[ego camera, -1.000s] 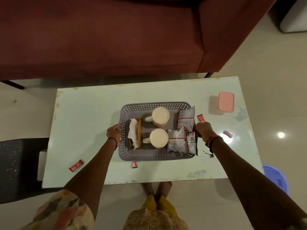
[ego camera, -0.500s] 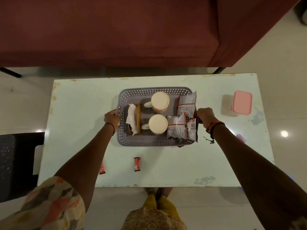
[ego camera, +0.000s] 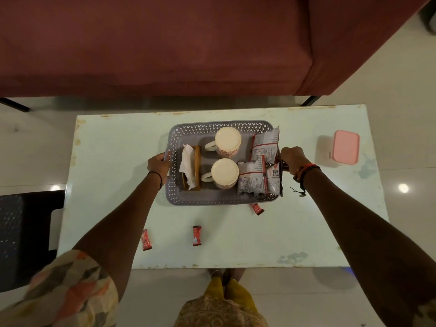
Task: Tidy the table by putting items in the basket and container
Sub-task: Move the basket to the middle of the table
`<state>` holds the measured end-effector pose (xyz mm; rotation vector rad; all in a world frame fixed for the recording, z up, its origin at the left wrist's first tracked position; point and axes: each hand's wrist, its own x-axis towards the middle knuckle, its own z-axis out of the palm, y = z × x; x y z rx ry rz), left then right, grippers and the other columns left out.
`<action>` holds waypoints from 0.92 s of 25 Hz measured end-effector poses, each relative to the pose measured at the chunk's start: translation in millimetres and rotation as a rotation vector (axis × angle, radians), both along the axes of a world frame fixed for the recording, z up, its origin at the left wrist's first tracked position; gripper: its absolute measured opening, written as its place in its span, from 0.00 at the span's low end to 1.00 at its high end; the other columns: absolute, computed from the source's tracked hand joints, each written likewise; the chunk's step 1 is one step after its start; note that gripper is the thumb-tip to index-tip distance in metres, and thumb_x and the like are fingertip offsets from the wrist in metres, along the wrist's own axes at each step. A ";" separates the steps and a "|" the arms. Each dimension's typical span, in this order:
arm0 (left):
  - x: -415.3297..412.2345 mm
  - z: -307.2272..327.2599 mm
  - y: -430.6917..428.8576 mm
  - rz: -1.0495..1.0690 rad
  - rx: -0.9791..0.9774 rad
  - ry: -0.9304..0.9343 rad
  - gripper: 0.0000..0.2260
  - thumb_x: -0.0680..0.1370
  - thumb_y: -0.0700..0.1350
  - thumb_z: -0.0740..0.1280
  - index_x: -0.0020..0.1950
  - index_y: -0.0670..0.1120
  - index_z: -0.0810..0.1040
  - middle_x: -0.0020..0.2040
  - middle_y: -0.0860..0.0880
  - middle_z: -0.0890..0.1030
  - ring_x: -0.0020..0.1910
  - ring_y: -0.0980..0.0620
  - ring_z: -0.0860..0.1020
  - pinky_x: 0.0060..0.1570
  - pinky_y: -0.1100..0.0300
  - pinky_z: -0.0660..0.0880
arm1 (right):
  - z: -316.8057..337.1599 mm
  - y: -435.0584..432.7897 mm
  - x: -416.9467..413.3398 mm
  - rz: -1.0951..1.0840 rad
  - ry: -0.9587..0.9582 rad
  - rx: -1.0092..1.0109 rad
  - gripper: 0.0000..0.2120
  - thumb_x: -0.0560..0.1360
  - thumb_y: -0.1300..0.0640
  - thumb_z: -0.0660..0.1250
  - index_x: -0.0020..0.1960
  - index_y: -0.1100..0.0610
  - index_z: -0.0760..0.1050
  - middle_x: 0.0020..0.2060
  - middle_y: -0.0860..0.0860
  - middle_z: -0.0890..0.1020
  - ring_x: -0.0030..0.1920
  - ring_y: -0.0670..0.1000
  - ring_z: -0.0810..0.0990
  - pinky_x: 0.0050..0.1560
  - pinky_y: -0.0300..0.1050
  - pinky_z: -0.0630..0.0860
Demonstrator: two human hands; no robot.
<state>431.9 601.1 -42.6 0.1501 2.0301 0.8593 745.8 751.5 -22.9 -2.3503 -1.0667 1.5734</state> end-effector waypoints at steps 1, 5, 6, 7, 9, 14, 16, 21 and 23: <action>-0.6 0.1 2.1 0.003 0.004 0.015 0.15 0.77 0.35 0.63 0.62 0.41 0.76 0.56 0.41 0.79 0.54 0.44 0.76 0.59 0.40 0.75 | -3.7 1.0 -0.2 -0.012 -0.002 0.001 0.05 0.77 0.65 0.58 0.49 0.65 0.71 0.55 0.64 0.81 0.55 0.61 0.81 0.56 0.55 0.80; -2.4 -3.2 5.6 0.012 0.012 0.001 0.16 0.77 0.34 0.62 0.63 0.43 0.76 0.61 0.39 0.78 0.54 0.43 0.75 0.58 0.37 0.74 | -5.9 4.4 -4.2 -0.020 -0.002 0.013 0.04 0.77 0.65 0.59 0.45 0.65 0.71 0.57 0.64 0.80 0.53 0.59 0.82 0.57 0.53 0.79; -2.8 -4.3 5.6 0.014 0.010 -0.013 0.17 0.76 0.33 0.62 0.64 0.43 0.75 0.62 0.39 0.78 0.55 0.42 0.75 0.58 0.37 0.74 | -5.1 5.4 -4.7 -0.010 -0.017 0.022 0.06 0.77 0.66 0.59 0.42 0.64 0.70 0.57 0.63 0.80 0.52 0.58 0.81 0.57 0.52 0.79; -3.3 -6.7 5.7 0.013 0.013 -0.023 0.17 0.76 0.32 0.61 0.64 0.43 0.75 0.62 0.39 0.77 0.57 0.41 0.75 0.58 0.37 0.74 | -3.9 6.5 -4.6 0.020 -0.025 0.027 0.07 0.77 0.65 0.59 0.40 0.63 0.70 0.57 0.62 0.80 0.52 0.59 0.81 0.56 0.51 0.79; -3.0 -10.3 5.2 -0.006 0.012 -0.008 0.16 0.77 0.33 0.61 0.63 0.42 0.75 0.58 0.41 0.78 0.54 0.42 0.75 0.58 0.38 0.74 | -1.0 5.7 -2.3 0.125 -0.012 0.026 0.10 0.77 0.64 0.59 0.37 0.59 0.68 0.54 0.60 0.78 0.56 0.60 0.79 0.56 0.51 0.77; 2.2 -3.9 3.0 -0.102 0.016 0.082 0.07 0.77 0.38 0.63 0.43 0.46 0.78 0.42 0.44 0.77 0.47 0.45 0.73 0.50 0.49 0.74 | 2.0 -0.5 6.3 0.215 0.044 0.031 0.13 0.77 0.64 0.59 0.34 0.54 0.67 0.48 0.57 0.75 0.45 0.54 0.75 0.49 0.47 0.77; 8.1 -1.8 -2.5 -0.146 -0.017 0.142 0.08 0.78 0.41 0.61 0.41 0.45 0.78 0.42 0.42 0.79 0.48 0.40 0.76 0.50 0.49 0.73 | 6.3 -5.4 8.4 0.199 0.050 0.038 0.14 0.77 0.63 0.59 0.34 0.53 0.67 0.48 0.57 0.74 0.48 0.54 0.74 0.58 0.51 0.76; 29.1 -5.5 -31.7 -0.167 -0.082 0.193 0.13 0.78 0.41 0.58 0.56 0.33 0.76 0.56 0.31 0.78 0.57 0.34 0.76 0.57 0.45 0.73 | 11.7 -30.7 8.8 0.160 -0.001 0.094 0.17 0.80 0.54 0.57 0.32 0.52 0.63 0.35 0.52 0.70 0.47 0.54 0.71 0.40 0.42 0.71; 39.7 -4.0 -46.8 -0.143 -0.071 0.202 0.14 0.79 0.42 0.59 0.55 0.32 0.75 0.56 0.32 0.78 0.57 0.35 0.76 0.56 0.47 0.72 | 11.5 -42.7 9.5 0.173 -0.079 0.120 0.19 0.80 0.49 0.54 0.31 0.52 0.61 0.35 0.54 0.71 0.46 0.54 0.69 0.33 0.37 0.62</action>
